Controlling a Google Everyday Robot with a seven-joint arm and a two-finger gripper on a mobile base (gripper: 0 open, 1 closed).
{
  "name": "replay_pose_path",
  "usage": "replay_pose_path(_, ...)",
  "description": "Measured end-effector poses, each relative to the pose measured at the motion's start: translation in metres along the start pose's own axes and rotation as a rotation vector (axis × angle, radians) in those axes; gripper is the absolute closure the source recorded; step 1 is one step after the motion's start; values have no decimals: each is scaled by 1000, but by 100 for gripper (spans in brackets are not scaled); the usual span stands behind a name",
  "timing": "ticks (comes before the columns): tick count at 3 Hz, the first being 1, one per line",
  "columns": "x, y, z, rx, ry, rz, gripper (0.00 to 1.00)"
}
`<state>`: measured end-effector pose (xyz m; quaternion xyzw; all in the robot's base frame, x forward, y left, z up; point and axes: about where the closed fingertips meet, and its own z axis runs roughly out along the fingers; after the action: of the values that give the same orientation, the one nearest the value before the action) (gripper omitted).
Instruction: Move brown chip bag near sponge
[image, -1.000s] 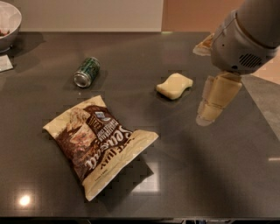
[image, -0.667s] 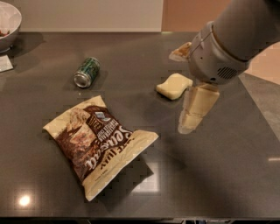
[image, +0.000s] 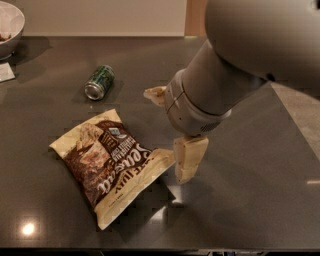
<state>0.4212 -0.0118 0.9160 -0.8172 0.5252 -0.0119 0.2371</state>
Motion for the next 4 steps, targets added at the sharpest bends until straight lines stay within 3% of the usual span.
replay_pose_path(1, -18, 11, 25, -20, 28, -101, 0)
replay_pose_path(2, -27, 17, 44, -37, 45, -156, 17)
replay_pose_path(4, -27, 11, 47, -14, 87, -151, 63)
